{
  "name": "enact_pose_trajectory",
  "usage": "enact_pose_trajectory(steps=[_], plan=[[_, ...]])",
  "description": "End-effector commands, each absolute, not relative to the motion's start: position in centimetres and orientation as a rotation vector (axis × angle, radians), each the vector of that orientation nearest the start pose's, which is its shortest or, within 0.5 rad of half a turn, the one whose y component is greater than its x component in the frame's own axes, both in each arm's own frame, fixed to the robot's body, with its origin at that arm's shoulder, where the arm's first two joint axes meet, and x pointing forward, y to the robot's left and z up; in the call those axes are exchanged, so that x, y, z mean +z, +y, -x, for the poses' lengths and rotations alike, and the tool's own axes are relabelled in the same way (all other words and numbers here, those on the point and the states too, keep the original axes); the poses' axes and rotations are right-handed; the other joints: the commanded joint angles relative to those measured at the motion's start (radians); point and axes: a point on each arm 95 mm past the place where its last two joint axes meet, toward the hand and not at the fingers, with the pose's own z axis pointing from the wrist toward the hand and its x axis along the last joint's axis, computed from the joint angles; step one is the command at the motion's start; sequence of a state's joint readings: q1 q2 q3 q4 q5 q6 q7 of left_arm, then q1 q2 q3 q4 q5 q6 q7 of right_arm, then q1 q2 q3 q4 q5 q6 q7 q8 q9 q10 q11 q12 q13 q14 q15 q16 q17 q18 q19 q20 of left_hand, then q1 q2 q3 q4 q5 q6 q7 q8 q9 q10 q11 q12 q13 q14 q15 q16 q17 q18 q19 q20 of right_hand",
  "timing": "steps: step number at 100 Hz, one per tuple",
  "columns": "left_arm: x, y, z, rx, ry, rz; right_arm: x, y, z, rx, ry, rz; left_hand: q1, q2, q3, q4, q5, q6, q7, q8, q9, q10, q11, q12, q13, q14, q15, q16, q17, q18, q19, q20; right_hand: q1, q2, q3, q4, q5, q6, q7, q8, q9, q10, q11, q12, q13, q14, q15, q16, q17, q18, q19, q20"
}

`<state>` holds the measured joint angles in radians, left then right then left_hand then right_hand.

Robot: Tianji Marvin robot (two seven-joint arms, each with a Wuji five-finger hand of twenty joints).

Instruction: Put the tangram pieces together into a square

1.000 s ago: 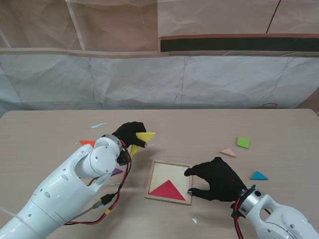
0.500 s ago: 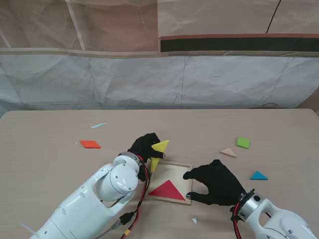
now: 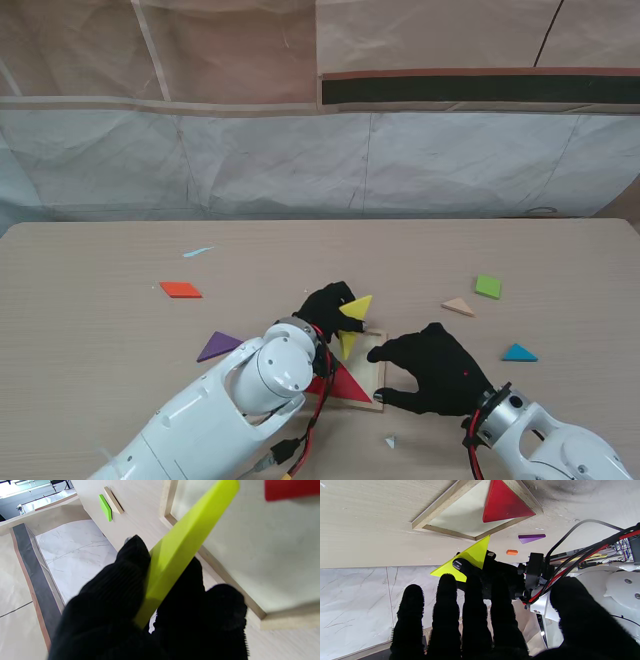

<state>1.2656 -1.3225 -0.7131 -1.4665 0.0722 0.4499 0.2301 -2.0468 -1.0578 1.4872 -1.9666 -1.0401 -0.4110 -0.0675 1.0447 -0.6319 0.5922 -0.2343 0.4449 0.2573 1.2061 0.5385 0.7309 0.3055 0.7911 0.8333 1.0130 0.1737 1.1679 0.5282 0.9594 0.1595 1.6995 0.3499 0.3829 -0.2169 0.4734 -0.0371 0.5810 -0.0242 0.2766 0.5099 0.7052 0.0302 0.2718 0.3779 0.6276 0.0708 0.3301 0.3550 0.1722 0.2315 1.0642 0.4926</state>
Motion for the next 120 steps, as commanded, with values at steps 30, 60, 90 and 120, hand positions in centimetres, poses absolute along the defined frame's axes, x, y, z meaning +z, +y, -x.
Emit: enact_pose_trajectory(steps=[30,60,90,120], plan=[[-35.2,-21.5,-40.0,-1.678,1.232,2.237,-30.5,-1.0,-27.2,1.753,1.683,-1.039,0.087,0.116,0.057,0.078,-0.168,-0.022,-0.037,0.102,-0.135,-0.016,-0.020,-0.031,-0.078,0.047,0.071,0.013,-0.119,0.014,-0.017,0.101,-0.005,0.030,-0.023,0.001,-0.005,-0.012,-0.003,-0.007,-0.021,-0.002,-0.016,0.000,-0.015,-0.003,-0.017,-0.007,-0.015,0.008,-0.013,0.005],[-35.7,-21.9,-39.6,-1.651,1.264,2.257,-30.6,-1.2,-27.2,1.752,1.678,-1.046,0.026,0.174,0.109,0.105,-0.206,-0.010,-0.169,0.039,-0.259,-0.035,-0.016,-0.120,-0.166,0.106,0.045,0.039,-0.222,0.067,-0.054,0.182,-0.004,0.030,-0.023,0.001,-0.005,-0.012,-0.002,-0.007,-0.022,-0.001,-0.016,0.000,-0.015,-0.003,-0.017,-0.006,-0.015,0.008,-0.013,0.005],[-36.0,-21.7,-39.6,-1.634,1.308,2.240,-30.7,-1.2,-27.2,1.753,1.676,-1.046,-0.082,0.184,0.081,0.156,-0.222,-0.004,-0.244,0.069,-0.342,-0.054,0.008,-0.213,-0.272,0.165,-0.017,0.065,-0.357,0.120,-0.131,0.276,-0.003,0.030,-0.024,0.001,-0.004,-0.011,-0.002,-0.006,-0.022,-0.001,-0.016,0.000,-0.015,-0.003,-0.017,-0.006,-0.015,0.008,-0.013,0.005],[-36.0,-21.5,-39.8,-1.643,1.355,2.176,-30.7,-1.2,-27.2,1.752,1.676,-1.047,-0.085,0.206,-0.045,0.150,-0.156,-0.006,-0.320,0.014,-0.305,-0.040,0.000,-0.233,-0.296,0.215,-0.053,0.076,-0.394,0.173,-0.172,0.333,-0.004,0.031,-0.024,0.001,-0.003,-0.012,-0.001,-0.006,-0.022,-0.002,-0.016,0.000,-0.014,-0.003,-0.016,-0.006,-0.014,0.007,-0.013,0.005]])
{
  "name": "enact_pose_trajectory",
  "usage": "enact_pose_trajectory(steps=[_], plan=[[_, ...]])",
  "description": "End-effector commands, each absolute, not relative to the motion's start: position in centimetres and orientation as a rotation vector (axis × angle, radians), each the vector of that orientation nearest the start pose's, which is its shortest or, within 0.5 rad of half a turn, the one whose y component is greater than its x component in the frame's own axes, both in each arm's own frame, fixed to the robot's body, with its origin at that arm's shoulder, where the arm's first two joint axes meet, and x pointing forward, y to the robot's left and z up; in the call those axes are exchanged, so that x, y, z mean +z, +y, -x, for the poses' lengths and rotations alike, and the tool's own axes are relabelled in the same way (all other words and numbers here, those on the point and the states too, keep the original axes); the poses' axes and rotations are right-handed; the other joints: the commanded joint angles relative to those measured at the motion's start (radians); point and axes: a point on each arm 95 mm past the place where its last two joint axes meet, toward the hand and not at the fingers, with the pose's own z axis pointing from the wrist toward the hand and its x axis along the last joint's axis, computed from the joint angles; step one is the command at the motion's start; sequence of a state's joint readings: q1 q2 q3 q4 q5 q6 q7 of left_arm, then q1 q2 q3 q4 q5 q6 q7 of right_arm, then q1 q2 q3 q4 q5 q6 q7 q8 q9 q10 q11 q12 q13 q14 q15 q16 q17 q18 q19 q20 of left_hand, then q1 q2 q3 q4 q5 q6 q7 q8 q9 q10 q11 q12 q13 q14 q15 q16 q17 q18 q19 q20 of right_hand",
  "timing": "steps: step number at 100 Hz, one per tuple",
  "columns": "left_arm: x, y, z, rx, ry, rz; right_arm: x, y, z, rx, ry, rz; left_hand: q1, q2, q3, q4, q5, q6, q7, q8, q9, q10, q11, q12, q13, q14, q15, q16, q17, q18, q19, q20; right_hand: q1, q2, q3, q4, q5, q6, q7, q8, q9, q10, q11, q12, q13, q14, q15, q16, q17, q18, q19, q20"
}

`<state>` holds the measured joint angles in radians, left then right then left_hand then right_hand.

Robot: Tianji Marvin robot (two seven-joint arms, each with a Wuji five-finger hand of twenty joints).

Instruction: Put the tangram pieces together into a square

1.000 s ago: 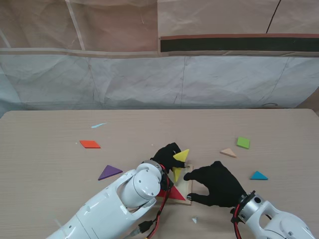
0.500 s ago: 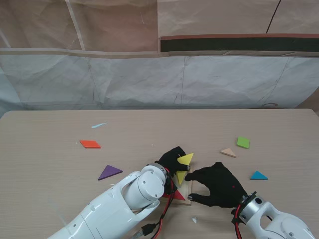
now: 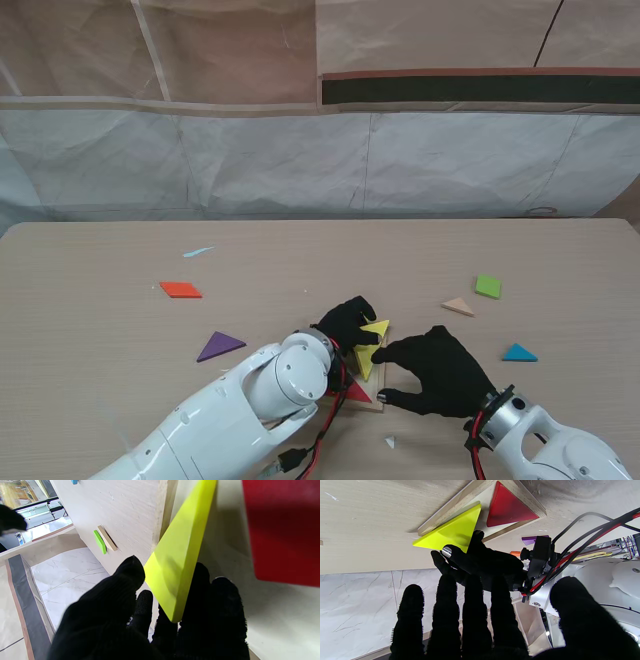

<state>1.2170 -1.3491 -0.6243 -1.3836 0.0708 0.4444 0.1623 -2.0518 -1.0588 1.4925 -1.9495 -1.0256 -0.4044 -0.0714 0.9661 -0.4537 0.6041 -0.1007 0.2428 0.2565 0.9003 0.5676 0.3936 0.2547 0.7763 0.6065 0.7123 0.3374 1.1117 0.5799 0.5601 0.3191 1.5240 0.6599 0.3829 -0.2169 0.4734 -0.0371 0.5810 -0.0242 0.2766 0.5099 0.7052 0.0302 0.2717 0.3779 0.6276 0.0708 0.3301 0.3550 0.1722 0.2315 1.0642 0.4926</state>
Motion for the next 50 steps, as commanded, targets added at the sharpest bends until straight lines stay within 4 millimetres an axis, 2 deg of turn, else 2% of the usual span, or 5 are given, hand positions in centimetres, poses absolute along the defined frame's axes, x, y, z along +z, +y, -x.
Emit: enact_pose_trajectory(steps=[1,8,17,33,50], plan=[[-35.96,-21.45,-39.80,-1.645,1.358,2.169,-30.71,-1.19,-27.23,1.752,1.676,-1.047,-0.007,0.032,-0.063,0.016,0.052,-0.006,-0.014,-0.016,0.041,0.014,0.017,-0.006,0.008,0.052,0.004,0.025,0.008,0.015,0.005,0.025,-0.004,0.031,-0.024,0.001,-0.004,-0.012,-0.001,-0.006,-0.022,-0.002,-0.016,0.000,-0.015,-0.003,-0.016,-0.006,-0.014,0.007,-0.013,0.005],[-35.84,-21.36,-39.89,-1.645,1.382,2.131,-30.71,-1.23,-27.23,1.750,1.676,-1.047,0.014,0.057,-0.100,0.019,0.103,-0.022,-0.020,-0.023,0.111,0.024,0.039,0.005,0.031,0.069,0.021,0.028,0.028,0.035,0.030,0.038,-0.003,0.030,-0.024,0.001,-0.004,-0.011,-0.001,-0.006,-0.023,-0.001,-0.016,0.000,-0.015,-0.003,-0.017,-0.006,-0.014,0.007,-0.013,0.005],[-35.70,-21.27,-40.04,-1.642,1.406,2.077,-30.67,-1.27,-27.21,1.750,1.676,-1.046,0.131,0.030,-0.212,-0.033,0.184,-0.037,0.024,-0.097,0.229,0.050,0.025,0.072,0.072,0.086,0.057,0.032,0.066,0.048,0.078,0.058,-0.003,0.031,-0.024,0.001,-0.003,-0.011,-0.001,-0.006,-0.023,-0.001,-0.016,0.000,-0.015,-0.002,-0.016,-0.006,-0.015,0.007,-0.013,0.005],[-35.44,-20.91,-40.20,-1.621,1.468,1.975,-30.65,-1.34,-27.14,1.752,1.677,-1.039,0.227,0.036,-0.345,-0.021,0.311,-0.049,0.059,-0.150,0.397,0.079,0.045,0.086,0.170,0.083,0.118,0.014,0.169,0.048,0.158,0.023,-0.003,0.030,-0.024,0.001,-0.005,-0.010,-0.002,-0.006,-0.023,-0.001,-0.016,0.000,-0.015,-0.003,-0.017,-0.006,-0.015,0.007,-0.013,0.005],[-35.23,-20.48,-40.19,-1.609,1.521,1.895,-30.75,-1.34,-27.11,1.754,1.680,-1.040,0.222,0.039,-0.371,-0.023,0.432,-0.043,0.084,-0.163,0.456,0.084,0.061,0.075,0.227,0.090,0.144,0.006,0.224,0.051,0.195,0.006,-0.003,0.030,-0.025,0.001,-0.003,-0.010,-0.001,-0.006,-0.022,-0.002,-0.016,-0.001,-0.015,-0.004,-0.017,-0.006,-0.015,0.007,-0.013,0.005]])
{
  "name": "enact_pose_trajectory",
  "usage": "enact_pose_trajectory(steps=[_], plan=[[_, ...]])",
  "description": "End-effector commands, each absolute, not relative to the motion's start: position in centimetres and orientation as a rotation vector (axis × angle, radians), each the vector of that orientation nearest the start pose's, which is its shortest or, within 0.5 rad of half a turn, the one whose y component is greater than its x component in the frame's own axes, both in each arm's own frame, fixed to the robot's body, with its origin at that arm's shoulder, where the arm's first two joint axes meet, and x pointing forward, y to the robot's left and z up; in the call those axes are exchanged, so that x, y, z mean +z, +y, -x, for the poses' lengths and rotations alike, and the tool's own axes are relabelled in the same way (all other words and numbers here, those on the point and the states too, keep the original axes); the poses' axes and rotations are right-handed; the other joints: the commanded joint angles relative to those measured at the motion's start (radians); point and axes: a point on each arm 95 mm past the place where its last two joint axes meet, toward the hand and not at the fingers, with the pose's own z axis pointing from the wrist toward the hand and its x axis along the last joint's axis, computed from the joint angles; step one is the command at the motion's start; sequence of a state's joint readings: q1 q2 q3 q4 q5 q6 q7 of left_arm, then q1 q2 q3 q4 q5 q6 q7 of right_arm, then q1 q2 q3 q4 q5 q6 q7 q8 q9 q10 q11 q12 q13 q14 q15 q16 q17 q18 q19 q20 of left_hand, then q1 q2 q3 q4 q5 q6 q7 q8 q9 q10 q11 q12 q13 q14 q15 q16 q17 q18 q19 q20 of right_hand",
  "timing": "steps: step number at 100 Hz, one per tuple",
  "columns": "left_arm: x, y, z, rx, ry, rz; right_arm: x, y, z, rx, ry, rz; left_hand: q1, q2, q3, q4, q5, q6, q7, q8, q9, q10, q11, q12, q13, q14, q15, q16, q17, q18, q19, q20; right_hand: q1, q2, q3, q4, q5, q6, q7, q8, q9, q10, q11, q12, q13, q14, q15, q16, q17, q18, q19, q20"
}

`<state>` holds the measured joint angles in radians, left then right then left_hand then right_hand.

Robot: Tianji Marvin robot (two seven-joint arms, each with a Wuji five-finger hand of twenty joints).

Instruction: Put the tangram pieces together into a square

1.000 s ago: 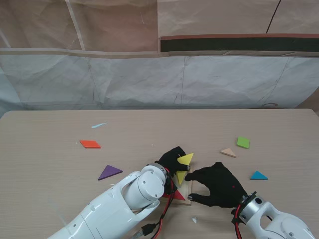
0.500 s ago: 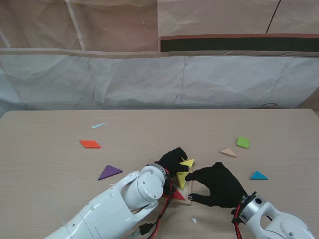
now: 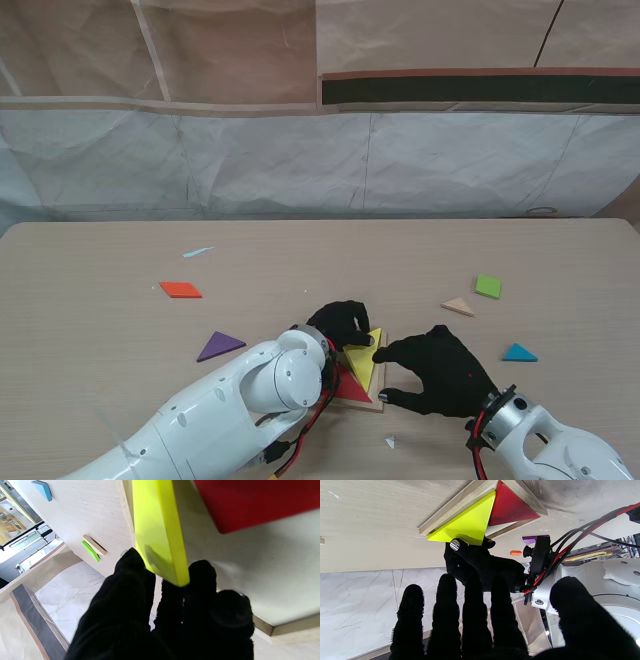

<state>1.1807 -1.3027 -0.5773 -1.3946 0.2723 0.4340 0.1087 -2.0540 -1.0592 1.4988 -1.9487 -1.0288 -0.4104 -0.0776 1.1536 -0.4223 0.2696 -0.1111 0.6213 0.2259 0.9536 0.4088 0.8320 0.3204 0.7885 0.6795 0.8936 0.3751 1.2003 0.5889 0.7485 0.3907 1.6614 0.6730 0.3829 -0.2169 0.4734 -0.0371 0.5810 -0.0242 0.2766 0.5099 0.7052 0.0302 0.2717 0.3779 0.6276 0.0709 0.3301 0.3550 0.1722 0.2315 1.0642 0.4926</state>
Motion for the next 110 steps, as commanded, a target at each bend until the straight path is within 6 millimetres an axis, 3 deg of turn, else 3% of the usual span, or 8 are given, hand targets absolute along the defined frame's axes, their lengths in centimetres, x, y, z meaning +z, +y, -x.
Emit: enact_pose_trajectory(steps=[1,12,20,42,53,63,75,110], plan=[[-35.2,-20.5,-40.2,-1.609,1.524,1.890,-30.8,-1.3,-27.1,1.754,1.681,-1.041,0.034,0.008,-0.039,-0.013,0.063,-0.012,0.033,-0.006,0.022,0.018,0.050,0.001,0.050,0.053,0.057,-0.003,0.041,-0.020,0.061,-0.008,-0.003,0.030,-0.024,0.001,-0.003,-0.010,-0.001,-0.006,-0.023,-0.002,-0.016,-0.001,-0.015,-0.003,-0.017,-0.006,-0.015,0.007,-0.013,0.005],[-35.2,-20.2,-40.1,-1.605,1.551,1.869,-30.8,-1.3,-27.1,1.753,1.683,-1.044,0.021,0.016,-0.075,-0.010,0.110,-0.010,0.019,-0.036,0.030,0.025,0.039,-0.034,0.051,0.071,0.044,-0.017,0.038,-0.003,0.057,-0.021,-0.003,0.030,-0.024,0.001,-0.003,-0.011,-0.001,-0.006,-0.022,-0.001,-0.016,-0.001,-0.015,-0.005,-0.017,-0.006,-0.015,0.008,-0.013,0.005],[-35.2,-20.0,-40.1,-1.608,1.576,1.837,-30.9,-1.3,-27.1,1.753,1.685,-1.049,0.077,0.070,-0.275,0.026,0.114,-0.011,-0.029,-0.049,0.027,0.033,0.017,-0.103,0.039,0.077,0.023,-0.020,0.024,0.015,0.036,-0.018,-0.003,0.030,-0.024,0.001,-0.003,-0.010,-0.001,-0.006,-0.022,-0.001,-0.016,-0.001,-0.016,-0.004,-0.017,-0.007,-0.015,0.007,-0.013,0.005],[-35.0,-19.8,-40.2,-1.617,1.607,1.803,-30.9,-1.2,-27.0,1.752,1.689,-1.051,0.044,0.088,-0.301,0.020,0.127,-0.023,-0.059,-0.063,0.057,0.015,-0.015,-0.129,0.029,0.096,0.000,-0.027,0.007,0.039,0.018,-0.017,-0.004,0.031,-0.025,0.001,-0.004,-0.013,-0.001,-0.007,-0.022,-0.003,-0.016,-0.001,-0.016,-0.003,-0.017,-0.006,-0.015,0.007,-0.013,0.005],[-35.1,-19.6,-40.4,-1.645,1.639,1.745,-30.9,-1.2,-27.0,1.752,1.689,-1.052,0.002,0.146,-0.317,0.009,0.088,-0.040,-0.133,-0.035,-0.008,-0.014,-0.092,-0.175,-0.095,0.112,-0.119,-0.031,-0.161,0.066,-0.117,0.023,-0.003,0.030,-0.025,0.001,-0.002,-0.012,0.000,-0.006,-0.022,-0.001,-0.016,-0.001,-0.015,-0.004,-0.017,-0.006,-0.015,0.008,-0.014,0.005],[-35.3,-19.4,-40.6,-1.677,1.683,1.656,-31.0,-1.2,-27.0,1.752,1.689,-1.054,-0.018,0.165,-0.327,0.001,0.064,-0.065,-0.158,-0.025,-0.039,-0.037,-0.125,-0.192,-0.193,0.101,-0.210,-0.046,-0.303,0.035,-0.202,0.038,-0.003,0.031,-0.025,0.001,-0.003,-0.011,0.000,-0.006,-0.023,-0.002,-0.017,-0.001,-0.015,-0.003,-0.017,-0.006,-0.015,0.006,-0.014,0.005],[-35.4,-18.9,-40.5,-1.679,1.759,1.553,-31.0,-1.2,-27.0,1.751,1.691,-1.057,-0.057,0.200,-0.336,-0.004,0.038,-0.077,-0.194,-0.013,-0.067,-0.058,-0.159,-0.209,-0.243,0.073,-0.274,-0.057,-0.375,0.002,-0.263,0.046,-0.003,0.031,-0.025,0.001,-0.003,-0.013,0.000,-0.006,-0.023,-0.001,-0.016,-0.001,-0.014,-0.004,-0.017,-0.006,-0.015,0.007,-0.013,0.005],[-36.6,-17.9,-40.4,-1.705,1.861,1.435,-31.1,-1.1,-27.0,1.751,1.692,-1.067,-0.180,0.329,-0.332,0.019,-0.059,-0.099,-0.293,0.019,-0.137,-0.101,-0.210,-0.227,-0.405,-0.031,-0.432,-0.104,-0.633,-0.122,-0.451,-0.020,-0.003,0.031,-0.026,0.001,0.000,-0.014,0.001,-0.006,-0.022,-0.004,-0.016,0.000,-0.015,-0.005,-0.017,-0.006,-0.015,0.006,-0.014,0.005]])
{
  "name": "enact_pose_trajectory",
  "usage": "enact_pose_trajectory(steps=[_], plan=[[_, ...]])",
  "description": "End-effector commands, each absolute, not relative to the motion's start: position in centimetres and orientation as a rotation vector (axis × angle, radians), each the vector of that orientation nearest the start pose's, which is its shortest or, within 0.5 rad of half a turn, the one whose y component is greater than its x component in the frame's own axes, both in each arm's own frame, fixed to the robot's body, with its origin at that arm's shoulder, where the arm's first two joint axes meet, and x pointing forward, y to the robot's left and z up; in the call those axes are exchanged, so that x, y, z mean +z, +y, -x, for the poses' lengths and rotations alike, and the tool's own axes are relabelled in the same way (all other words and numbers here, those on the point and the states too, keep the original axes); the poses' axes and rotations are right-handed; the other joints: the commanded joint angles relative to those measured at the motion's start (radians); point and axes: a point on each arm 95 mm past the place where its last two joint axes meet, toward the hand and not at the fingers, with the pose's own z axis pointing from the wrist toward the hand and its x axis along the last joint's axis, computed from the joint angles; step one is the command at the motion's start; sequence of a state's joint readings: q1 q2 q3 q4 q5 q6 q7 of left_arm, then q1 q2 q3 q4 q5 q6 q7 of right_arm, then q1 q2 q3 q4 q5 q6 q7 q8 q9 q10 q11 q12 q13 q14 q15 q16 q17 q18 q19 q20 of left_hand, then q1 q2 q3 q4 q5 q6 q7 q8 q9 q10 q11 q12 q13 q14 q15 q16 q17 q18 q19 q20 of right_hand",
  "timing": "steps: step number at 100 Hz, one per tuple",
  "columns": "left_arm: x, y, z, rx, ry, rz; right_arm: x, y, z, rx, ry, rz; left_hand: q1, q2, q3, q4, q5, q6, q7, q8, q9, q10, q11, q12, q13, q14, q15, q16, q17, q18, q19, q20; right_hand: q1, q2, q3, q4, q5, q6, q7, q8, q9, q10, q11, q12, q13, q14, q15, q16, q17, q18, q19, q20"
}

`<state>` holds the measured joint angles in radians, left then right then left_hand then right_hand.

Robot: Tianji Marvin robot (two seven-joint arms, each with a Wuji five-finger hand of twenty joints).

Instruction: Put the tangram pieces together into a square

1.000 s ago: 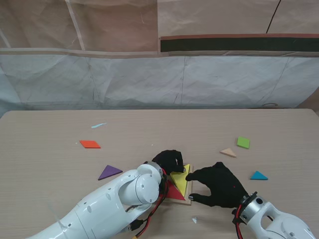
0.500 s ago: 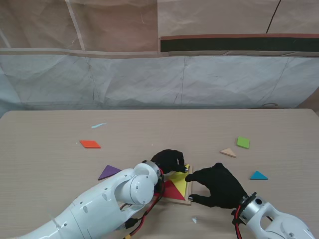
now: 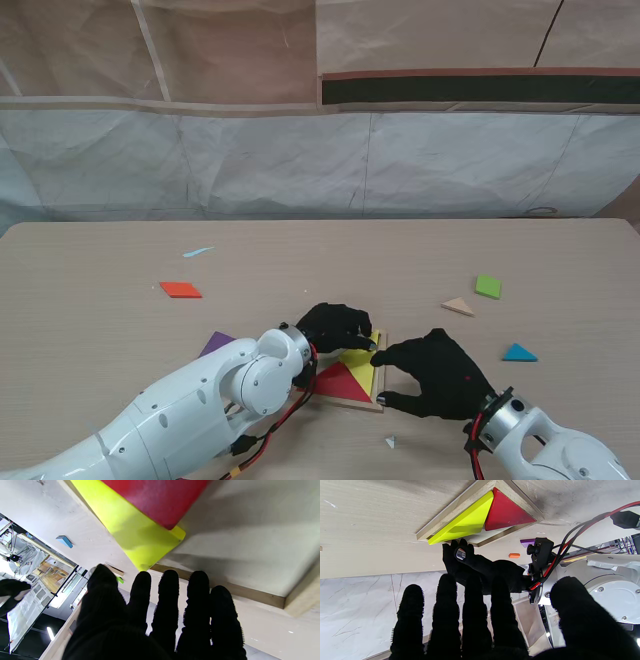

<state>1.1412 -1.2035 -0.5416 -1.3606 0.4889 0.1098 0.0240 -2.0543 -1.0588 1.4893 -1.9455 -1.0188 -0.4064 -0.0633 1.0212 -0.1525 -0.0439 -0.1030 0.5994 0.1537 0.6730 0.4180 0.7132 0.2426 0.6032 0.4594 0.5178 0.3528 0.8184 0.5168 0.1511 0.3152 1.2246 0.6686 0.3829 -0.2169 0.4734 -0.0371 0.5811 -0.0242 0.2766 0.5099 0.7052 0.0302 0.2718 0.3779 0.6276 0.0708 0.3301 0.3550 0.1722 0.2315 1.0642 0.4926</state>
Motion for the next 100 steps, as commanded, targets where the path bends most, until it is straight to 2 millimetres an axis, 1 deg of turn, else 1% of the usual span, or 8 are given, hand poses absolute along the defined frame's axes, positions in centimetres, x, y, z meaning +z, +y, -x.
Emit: enact_pose_trajectory(steps=[1,6,15,40,68,77,84,100], plan=[[-36.66,-17.91,-40.43,-1.705,1.864,1.429,-31.08,-1.08,-27.04,1.751,1.692,-1.067,-0.062,0.064,-0.015,0.016,-0.039,-0.028,-0.019,0.012,-0.018,-0.024,-0.028,-0.008,-0.031,-0.012,-0.056,-0.034,-0.040,-0.049,-0.021,-0.021,-0.003,0.031,-0.025,0.001,-0.001,-0.014,0.001,-0.006,-0.021,-0.003,-0.016,0.000,-0.014,-0.005,-0.016,-0.006,-0.015,0.006,-0.014,0.005],[-36.71,-17.78,-40.40,-1.701,1.876,1.410,-31.08,-1.07,-27.06,1.752,1.693,-1.067,-0.091,0.078,-0.013,0.020,-0.044,-0.031,-0.028,0.015,-0.020,-0.030,-0.035,-0.011,-0.043,-0.024,-0.069,-0.039,-0.065,-0.058,-0.040,-0.031,-0.003,0.031,-0.026,0.001,-0.002,-0.011,0.000,-0.006,-0.022,-0.001,-0.016,0.000,-0.015,-0.004,-0.017,-0.006,-0.015,0.007,-0.014,0.005],[-36.73,-17.62,-40.34,-1.698,1.894,1.373,-31.08,-1.04,-27.09,1.751,1.696,-1.069,-0.114,0.092,-0.014,0.020,-0.039,-0.029,-0.029,0.018,0.003,-0.029,-0.032,-0.011,-0.029,-0.024,-0.066,-0.038,-0.061,-0.057,-0.036,-0.033,-0.002,0.031,-0.025,0.001,-0.003,-0.012,0.000,-0.006,-0.022,-0.001,-0.016,0.000,-0.015,-0.004,-0.017,-0.006,-0.015,0.006,-0.014,0.005],[-36.55,-17.64,-40.32,-1.709,1.901,1.345,-31.15,-0.94,-27.15,1.752,1.694,-1.075,-0.134,0.110,-0.007,0.023,0.050,0.004,-0.008,0.030,0.148,-0.007,0.015,0.006,0.058,-0.021,-0.010,-0.017,-0.032,-0.035,-0.003,-0.022,-0.002,0.031,-0.026,0.001,-0.002,-0.012,0.000,-0.006,-0.022,-0.003,-0.017,0.000,-0.015,-0.003,-0.017,-0.006,-0.015,0.007,-0.014,0.005],[-36.57,-18.13,-40.31,-1.744,1.888,1.381,-31.21,-0.95,-27.16,1.750,1.689,-1.085,-0.110,0.117,-0.005,0.020,0.110,0.052,0.003,0.023,0.261,0.007,0.005,-0.022,0.115,-0.042,0.010,-0.017,-0.026,-0.038,0.001,-0.020,-0.001,0.031,-0.026,0.001,-0.003,-0.011,0.000,-0.006,-0.023,-0.001,-0.016,0.000,-0.016,-0.003,-0.017,-0.006,-0.016,0.007,-0.014,0.006],[-36.57,-18.28,-40.28,-1.756,1.887,1.371,-31.23,-1.01,-27.15,1.748,1.687,-1.087,-0.088,0.126,-0.007,0.016,0.177,0.085,0.039,0.027,0.350,0.009,0.026,-0.035,0.188,-0.046,0.046,-0.011,-0.017,-0.038,0.006,-0.019,-0.001,0.031,-0.026,0.001,-0.003,-0.012,0.000,-0.006,-0.023,-0.002,-0.016,0.000,-0.015,-0.004,-0.017,-0.006,-0.016,0.007,-0.014,0.006],[-36.53,-18.30,-40.29,-1.758,1.886,1.366,-31.25,-1.06,-27.14,1.747,1.685,-1.090,-0.083,0.127,-0.008,0.015,0.214,0.102,0.056,0.027,0.386,0.005,0.034,-0.041,0.219,-0.048,0.060,-0.011,-0.007,-0.041,0.010,-0.017,-0.001,0.031,-0.026,0.001,-0.002,-0.011,0.000,-0.006,-0.022,-0.002,-0.016,0.000,-0.015,-0.005,-0.017,-0.006,-0.016,0.007,-0.014,0.006],[-36.43,-18.37,-40.35,-1.774,1.876,1.372,-31.33,-1.19,-27.10,1.744,1.680,-1.095,-0.073,0.133,-0.009,0.015,0.253,0.129,0.085,0.029,0.437,0.005,0.044,-0.050,0.254,-0.049,0.081,-0.011,0.005,-0.044,0.022,-0.012,-0.001,0.031,-0.026,0.001,-0.002,-0.011,0.000,-0.006,-0.022,-0.002,-0.016,0.000,-0.016,-0.003,-0.017,-0.006,-0.016,0.007,-0.014,0.006]])
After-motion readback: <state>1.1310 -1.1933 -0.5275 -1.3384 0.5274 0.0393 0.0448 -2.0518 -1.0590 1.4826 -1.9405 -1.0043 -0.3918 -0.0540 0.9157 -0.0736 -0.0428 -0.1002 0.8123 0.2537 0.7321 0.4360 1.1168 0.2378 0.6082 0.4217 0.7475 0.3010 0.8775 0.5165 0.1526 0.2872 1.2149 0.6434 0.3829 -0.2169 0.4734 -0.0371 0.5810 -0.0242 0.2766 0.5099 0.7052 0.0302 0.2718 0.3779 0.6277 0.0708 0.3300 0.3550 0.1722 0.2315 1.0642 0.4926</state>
